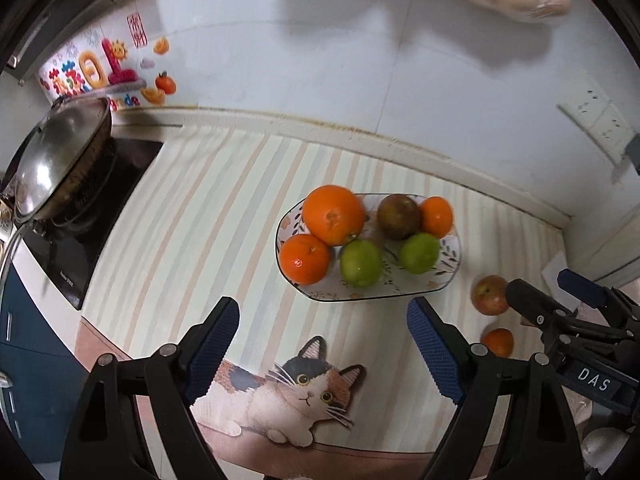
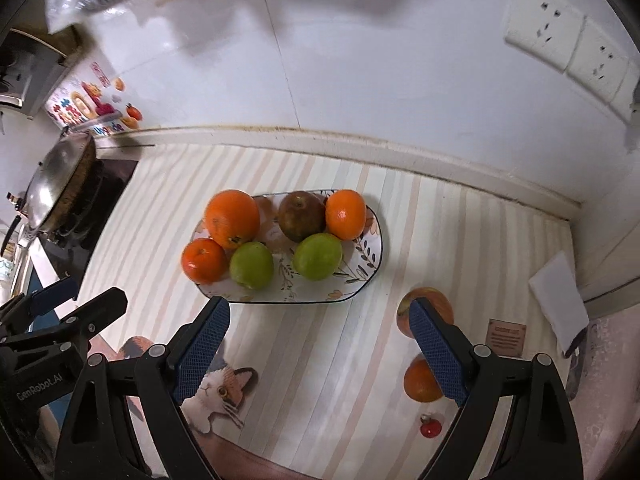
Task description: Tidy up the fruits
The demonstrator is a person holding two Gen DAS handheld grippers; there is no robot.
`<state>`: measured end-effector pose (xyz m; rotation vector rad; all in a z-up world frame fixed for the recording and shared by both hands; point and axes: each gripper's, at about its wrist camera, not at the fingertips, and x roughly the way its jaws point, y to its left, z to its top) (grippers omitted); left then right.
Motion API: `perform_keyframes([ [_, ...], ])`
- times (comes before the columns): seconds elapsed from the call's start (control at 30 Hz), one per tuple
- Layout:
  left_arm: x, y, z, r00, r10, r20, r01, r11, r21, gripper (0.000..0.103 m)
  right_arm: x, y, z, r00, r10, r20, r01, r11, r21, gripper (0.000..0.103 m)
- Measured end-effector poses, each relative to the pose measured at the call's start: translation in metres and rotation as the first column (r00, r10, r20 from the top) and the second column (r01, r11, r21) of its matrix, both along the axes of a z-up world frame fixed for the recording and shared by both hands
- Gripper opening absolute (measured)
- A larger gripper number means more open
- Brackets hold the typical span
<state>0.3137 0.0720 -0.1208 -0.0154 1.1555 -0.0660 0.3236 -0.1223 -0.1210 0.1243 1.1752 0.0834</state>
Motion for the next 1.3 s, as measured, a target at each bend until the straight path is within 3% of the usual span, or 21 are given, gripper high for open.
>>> perform_keyframes([
  [0.43, -0.046, -0.004, 0.05, 0.996, -0.026, 0.09, 0.029, 0.999, -0.026, 0.086, -0.055, 0.001, 0.063, 0.993, 0.008, 0.114, -0.011, 1.0, 0.025, 0.093],
  [0.77, -0.054, -0.004, 0.047, 0.997, -0.025, 0.077, 0.028, 0.999, -0.039, 0.086, -0.07, -0.004, 0.064, 0.994, -0.018, 0.112, 0.007, 0.995, 0.097, 0.093],
  [0.87, -0.049, -0.012, 0.04, 0.997, -0.035, 0.063, 0.036, 0.999, -0.021, 0.086, -0.07, -0.025, 0.055, 0.993, -0.077, 0.087, 0.064, 0.988, 0.139, 0.093],
  [0.93, -0.045, -0.019, 0.034, 0.997, -0.046, 0.059, 0.047, 0.999, -0.01, 0.096, -0.071, -0.044, 0.044, 0.991, -0.123, 0.058, 0.113, 0.982, 0.148, 0.093],
  [1.03, -0.039, -0.039, 0.019, 0.994, -0.101, 0.045, 0.102, 0.995, -0.006, 0.096, -0.075, -0.082, 0.025, 0.977, -0.211, 0.009, 0.208, 0.968, 0.141, 0.093],
  [1.17, -0.03, -0.085, -0.011, 0.981, -0.193, -0.017, 0.193, 0.981, 0.002, 0.096, -0.085, -0.138, -0.014, 0.941, -0.329, -0.075, 0.336, 0.934, 0.118, 0.093],
  [1.3, -0.019, -0.142, -0.047, 0.945, -0.307, -0.111, 0.31, 0.951, 0.006, 0.096, -0.097, -0.184, -0.063, 0.892, -0.417, -0.175, 0.442, 0.887, 0.135, 0.089],
])
